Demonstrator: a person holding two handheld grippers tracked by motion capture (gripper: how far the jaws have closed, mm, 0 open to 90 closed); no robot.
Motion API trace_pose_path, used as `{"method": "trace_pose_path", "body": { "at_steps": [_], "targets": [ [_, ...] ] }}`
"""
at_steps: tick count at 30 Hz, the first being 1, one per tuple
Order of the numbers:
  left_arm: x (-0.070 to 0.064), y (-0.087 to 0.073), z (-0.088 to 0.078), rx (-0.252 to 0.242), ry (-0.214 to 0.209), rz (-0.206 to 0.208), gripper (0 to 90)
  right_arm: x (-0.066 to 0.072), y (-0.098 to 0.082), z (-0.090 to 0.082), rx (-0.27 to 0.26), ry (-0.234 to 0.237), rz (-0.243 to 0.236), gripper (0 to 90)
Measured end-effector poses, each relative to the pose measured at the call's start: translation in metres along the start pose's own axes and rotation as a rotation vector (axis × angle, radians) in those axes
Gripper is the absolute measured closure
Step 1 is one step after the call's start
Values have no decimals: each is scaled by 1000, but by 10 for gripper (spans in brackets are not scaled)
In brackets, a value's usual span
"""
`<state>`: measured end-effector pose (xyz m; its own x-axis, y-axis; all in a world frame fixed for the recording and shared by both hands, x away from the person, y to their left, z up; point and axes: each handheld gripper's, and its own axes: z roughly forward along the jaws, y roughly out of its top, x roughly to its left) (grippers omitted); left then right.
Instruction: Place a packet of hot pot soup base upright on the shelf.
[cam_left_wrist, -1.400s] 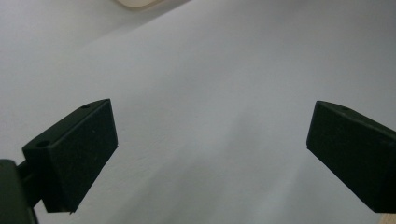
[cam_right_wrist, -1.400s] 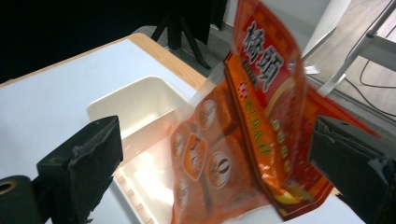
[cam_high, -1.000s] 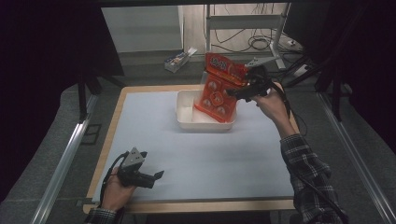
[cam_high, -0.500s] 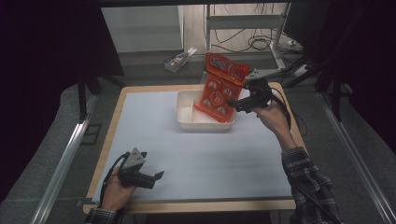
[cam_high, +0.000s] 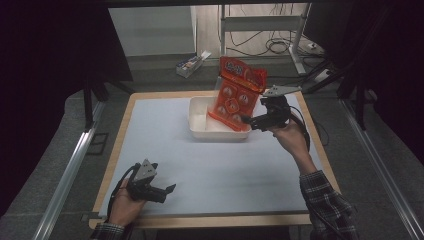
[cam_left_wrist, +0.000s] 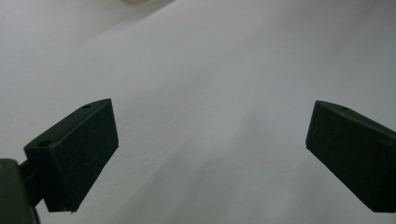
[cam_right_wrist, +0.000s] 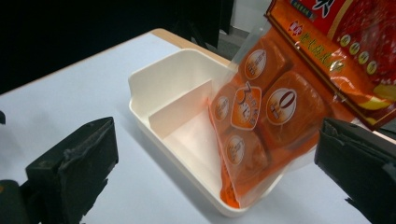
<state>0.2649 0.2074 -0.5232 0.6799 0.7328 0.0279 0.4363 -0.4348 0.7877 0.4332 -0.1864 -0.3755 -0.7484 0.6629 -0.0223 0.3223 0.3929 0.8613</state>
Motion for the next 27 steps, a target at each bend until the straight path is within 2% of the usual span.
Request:
{"method": "trace_pose_path", "body": {
  "at_steps": [6, 12, 15, 27],
  "targets": [
    [0, 0, 0, 6, 2, 10, 23, 11, -9, -1, 19, -15, -30, 0],
    [-1, 0, 1, 12, 4, 16, 24, 16, -21, 0, 11, -8, -10, 6],
    [-1, 0, 1, 15, 4, 19, 24, 17, -24, 1, 25, -18, -16, 8],
    [-2, 0, 1, 19, 9, 28, 26, 29, -35, 1, 8, -9, -30, 8]
  ]
}}
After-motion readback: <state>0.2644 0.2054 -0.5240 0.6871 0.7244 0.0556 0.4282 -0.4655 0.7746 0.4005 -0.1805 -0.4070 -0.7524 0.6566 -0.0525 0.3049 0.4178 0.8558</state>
